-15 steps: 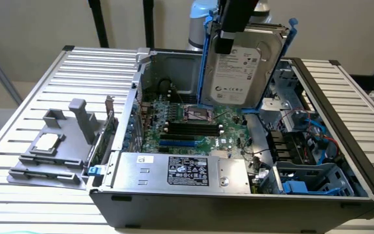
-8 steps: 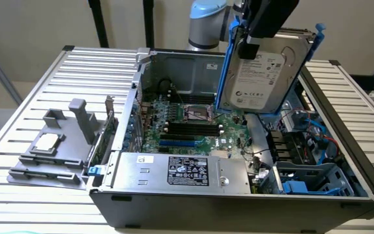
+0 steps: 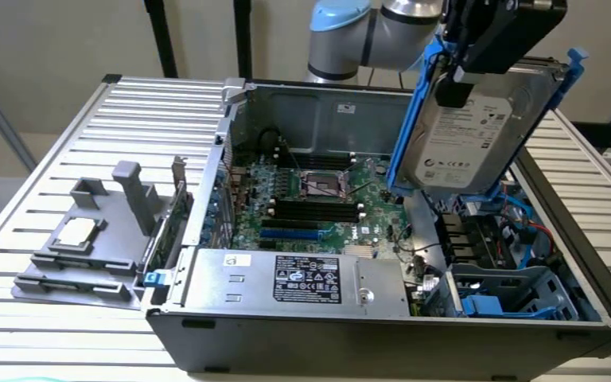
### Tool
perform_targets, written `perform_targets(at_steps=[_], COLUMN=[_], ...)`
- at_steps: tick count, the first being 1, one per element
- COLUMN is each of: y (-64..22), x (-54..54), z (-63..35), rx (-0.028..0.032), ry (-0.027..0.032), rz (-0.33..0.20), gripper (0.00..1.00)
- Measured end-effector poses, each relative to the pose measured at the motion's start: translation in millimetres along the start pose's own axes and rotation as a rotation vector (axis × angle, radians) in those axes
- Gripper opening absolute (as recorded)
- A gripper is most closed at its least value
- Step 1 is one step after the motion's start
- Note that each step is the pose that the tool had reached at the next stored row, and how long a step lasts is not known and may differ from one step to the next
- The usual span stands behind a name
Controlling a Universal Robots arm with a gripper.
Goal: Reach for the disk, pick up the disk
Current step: 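Pick up the disk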
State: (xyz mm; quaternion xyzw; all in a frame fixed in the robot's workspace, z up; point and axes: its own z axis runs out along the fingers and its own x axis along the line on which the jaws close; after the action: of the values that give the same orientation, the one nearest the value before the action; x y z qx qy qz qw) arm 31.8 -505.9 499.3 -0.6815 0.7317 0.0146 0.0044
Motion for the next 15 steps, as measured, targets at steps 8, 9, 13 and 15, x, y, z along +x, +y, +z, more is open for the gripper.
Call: perform_targets(at_steps=[8,9,13,15], y=[-28.8,-31.7,-42.7,-47.6], x=[13.9,15.7,22.1,24.8], z=[-5.7,-7.3,-12.3,-12.9], rx=[-0.0055,-0.0069,-0.0144,-0.0198], ry=[0.0004,0.0005,0.0009,0.0013], rz=[0.000,0.000,0.000,0.001], gripper=[0.33,0.33,0.33,0.33])
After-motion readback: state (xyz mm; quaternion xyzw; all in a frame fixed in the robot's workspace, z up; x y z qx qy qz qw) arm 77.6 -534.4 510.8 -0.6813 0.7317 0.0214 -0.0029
